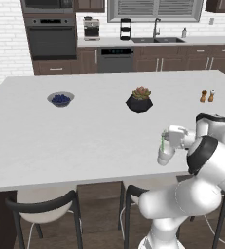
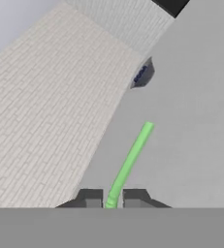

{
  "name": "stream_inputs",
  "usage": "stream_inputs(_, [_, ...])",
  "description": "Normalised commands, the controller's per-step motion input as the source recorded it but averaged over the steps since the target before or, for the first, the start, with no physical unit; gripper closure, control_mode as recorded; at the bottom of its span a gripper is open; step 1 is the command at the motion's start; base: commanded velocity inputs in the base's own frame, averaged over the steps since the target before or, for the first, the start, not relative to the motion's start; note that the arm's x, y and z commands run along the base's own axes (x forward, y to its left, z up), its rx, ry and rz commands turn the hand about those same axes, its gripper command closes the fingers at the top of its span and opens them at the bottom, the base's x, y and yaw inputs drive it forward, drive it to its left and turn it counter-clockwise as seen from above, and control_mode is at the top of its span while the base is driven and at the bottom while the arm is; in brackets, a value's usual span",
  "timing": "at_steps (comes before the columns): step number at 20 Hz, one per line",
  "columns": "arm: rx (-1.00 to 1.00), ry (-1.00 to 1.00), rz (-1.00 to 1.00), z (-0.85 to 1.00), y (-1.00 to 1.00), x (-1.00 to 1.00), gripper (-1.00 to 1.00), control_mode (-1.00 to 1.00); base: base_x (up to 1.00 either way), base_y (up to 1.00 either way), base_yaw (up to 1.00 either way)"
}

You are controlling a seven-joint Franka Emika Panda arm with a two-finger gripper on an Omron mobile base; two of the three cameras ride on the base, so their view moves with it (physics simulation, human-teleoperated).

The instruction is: Take a straw from the drawer in front and place it inside the glass cup on the dining counter.

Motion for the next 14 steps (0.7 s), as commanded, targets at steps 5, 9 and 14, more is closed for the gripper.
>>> stream_inputs(5, [-0.08, -0.01, -0.01, -0.24, 0.0, 0.0, -1.0, -1.0, 0.0, 0.0, 0.0])
stream_inputs(9, [-0.06, -0.03, 0.0, -0.02, 0.01, 0.0, -1.0, -1.0, 0.0, 0.0, 0.0])
stream_inputs(14, [-0.05, -0.07, 0.0, 0.04, 0.22, 0.0, -1.0, -1.0, 0.0, 0.0, 0.0])
